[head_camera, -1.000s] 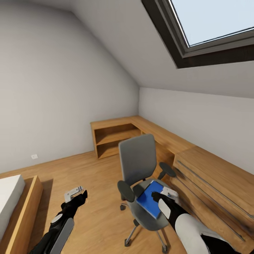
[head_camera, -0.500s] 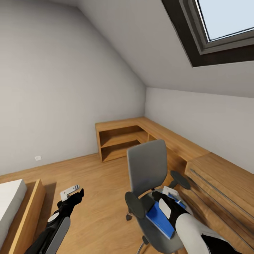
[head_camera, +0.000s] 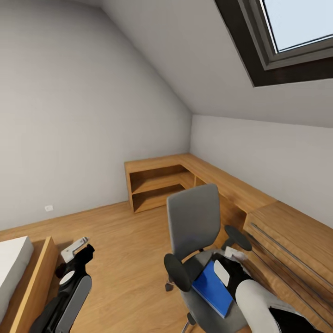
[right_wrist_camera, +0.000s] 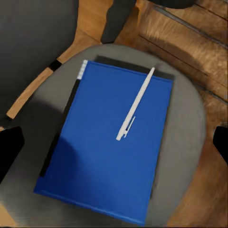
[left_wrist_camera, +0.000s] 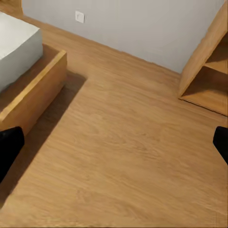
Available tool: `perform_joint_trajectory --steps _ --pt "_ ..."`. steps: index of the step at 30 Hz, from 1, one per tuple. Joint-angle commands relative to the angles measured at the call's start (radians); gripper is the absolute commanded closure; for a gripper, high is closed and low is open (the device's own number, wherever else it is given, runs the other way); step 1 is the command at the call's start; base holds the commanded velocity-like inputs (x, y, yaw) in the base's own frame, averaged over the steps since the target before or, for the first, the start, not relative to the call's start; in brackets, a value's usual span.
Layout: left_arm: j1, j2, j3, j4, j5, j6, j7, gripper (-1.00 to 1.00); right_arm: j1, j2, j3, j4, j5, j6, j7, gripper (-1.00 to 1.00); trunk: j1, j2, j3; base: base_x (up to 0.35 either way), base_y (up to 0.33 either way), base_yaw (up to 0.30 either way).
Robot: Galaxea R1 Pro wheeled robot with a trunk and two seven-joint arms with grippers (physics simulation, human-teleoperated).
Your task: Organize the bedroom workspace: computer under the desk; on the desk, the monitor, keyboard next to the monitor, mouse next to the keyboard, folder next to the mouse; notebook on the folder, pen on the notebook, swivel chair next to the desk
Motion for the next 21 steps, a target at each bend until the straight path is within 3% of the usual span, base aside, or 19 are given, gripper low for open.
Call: perform_joint_trajectory --steps 1,3,4,7,8,9,14,21 --pt "-0.001 0.001 -0.003 -0.007 0.021 0.006 0.028 -1.00 0.000 -0.003 0.005 -0.004 -0.010 0.004 -0.028 -1.00 0.004 -0.008 -0.005 0.000 0.000 0.000" --pt "-0.001 0.002 -0.003 -0.011 0.043 0.008 0.041 -1.00 0.000 -0.007 0.005 -0.005 -0.010 0.003 -0.047 -1.00 0.012 -0.022 -0.011 0.000 0.000 0.000" --pt "-0.001 0.005 -0.003 -0.022 0.091 0.066 0.050 -1.00 0.000 -0.029 0.004 -0.006 -0.011 0.002 -0.062 -1.00 0.016 -0.029 -0.014 0.000 0.000 0.000" --pt "-0.001 0.007 -0.001 -0.044 0.144 0.165 0.050 -1.00 0.000 -0.038 0.004 -0.005 -0.012 0.003 -0.063 -1.00 0.027 -0.050 -0.024 0.000 0.000 0.000" --pt "0.002 0.008 0.024 -0.132 0.275 0.340 0.051 -1.00 0.000 -0.043 0.002 -0.002 -0.017 0.004 -0.063 -1.00 0.031 -0.057 -0.027 0.000 0.000 0.000" --pt "0.007 0.009 0.027 -0.148 0.289 0.362 0.051 -1.00 0.000 -0.043 0.002 -0.001 -0.018 0.003 -0.063 -1.00 0.035 -0.064 -0.030 0.000 0.000 0.000" --pt "0.025 0.009 0.031 -0.175 0.310 0.395 0.053 -1.00 0.000 -0.049 -0.005 -0.004 -0.022 -0.025 -0.062 -1.00 0.054 -0.099 -0.046 0.000 0.000 0.000" --pt "0.029 0.009 0.032 -0.180 0.310 0.400 0.056 -1.00 0.000 -0.049 -0.011 -0.004 -0.042 -0.198 -0.069 -1.00 0.081 -0.148 -0.067 0.000 0.000 0.000"
